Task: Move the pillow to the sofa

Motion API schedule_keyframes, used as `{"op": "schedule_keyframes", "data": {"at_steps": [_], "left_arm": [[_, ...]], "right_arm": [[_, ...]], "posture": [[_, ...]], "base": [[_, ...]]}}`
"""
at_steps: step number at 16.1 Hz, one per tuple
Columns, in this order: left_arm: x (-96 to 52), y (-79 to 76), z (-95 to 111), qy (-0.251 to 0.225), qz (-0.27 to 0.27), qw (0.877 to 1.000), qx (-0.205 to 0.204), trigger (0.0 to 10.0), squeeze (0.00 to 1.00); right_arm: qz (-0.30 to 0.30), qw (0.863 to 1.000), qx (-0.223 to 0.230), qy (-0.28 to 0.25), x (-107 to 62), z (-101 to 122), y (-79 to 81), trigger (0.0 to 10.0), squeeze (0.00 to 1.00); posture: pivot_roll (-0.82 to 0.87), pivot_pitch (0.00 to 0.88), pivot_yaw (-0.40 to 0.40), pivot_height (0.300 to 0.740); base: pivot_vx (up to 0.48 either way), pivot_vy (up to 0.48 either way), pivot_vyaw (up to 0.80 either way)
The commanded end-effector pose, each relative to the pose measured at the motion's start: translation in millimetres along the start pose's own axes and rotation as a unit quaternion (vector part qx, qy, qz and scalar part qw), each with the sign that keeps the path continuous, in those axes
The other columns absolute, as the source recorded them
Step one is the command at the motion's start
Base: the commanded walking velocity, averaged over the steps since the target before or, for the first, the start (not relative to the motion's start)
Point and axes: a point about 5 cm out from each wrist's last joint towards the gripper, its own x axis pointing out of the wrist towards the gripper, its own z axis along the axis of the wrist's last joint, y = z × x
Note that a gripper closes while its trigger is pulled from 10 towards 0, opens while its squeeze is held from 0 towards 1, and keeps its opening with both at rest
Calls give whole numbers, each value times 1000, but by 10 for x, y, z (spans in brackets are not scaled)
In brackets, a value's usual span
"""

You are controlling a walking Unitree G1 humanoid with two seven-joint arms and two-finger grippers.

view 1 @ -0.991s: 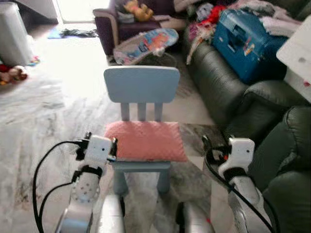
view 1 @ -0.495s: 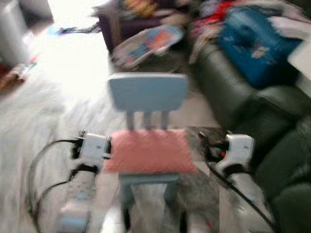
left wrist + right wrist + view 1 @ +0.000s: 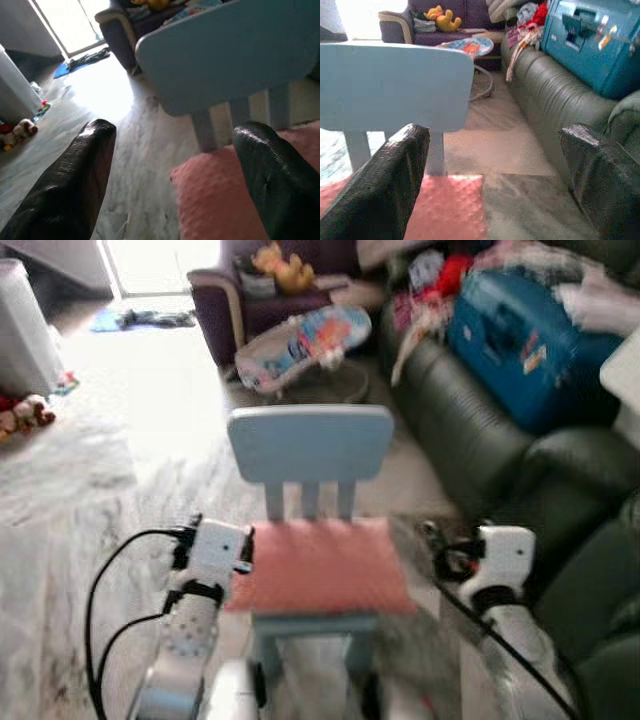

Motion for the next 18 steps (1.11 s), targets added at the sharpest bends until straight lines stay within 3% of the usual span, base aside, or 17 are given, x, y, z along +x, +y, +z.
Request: {"op": "schedule_keyframes", "data": {"at_steps": [1, 7, 15, 18], "left_arm": [[-7, 82, -12, 3, 12, 1000, 14, 10000, 0], [-22, 66, 2, 1, 9, 1000, 10, 10000, 0], [-33, 36, -14, 9, -1, 1000, -2, 10000, 0], [-25, 50, -9, 7, 5, 1000, 2, 10000, 0]], "right_arm": [[12, 1000, 6, -11, 28, 48, 74, 10000, 0], [18, 1000, 10, -10, 28, 48, 106, 10000, 0], [14, 1000, 11, -6, 14, 33, 101, 10000, 0], [9, 1000, 9, -4, 40, 30, 77, 10000, 0]], "posture": [[-7, 0, -36, 651], [-2, 4, -41, 646], [-7, 8, -43, 561], [-2, 4, -46, 561]], "base": [[330, 0, 0], [0, 0, 0], [0, 0, 0], [0, 0, 0]]}}
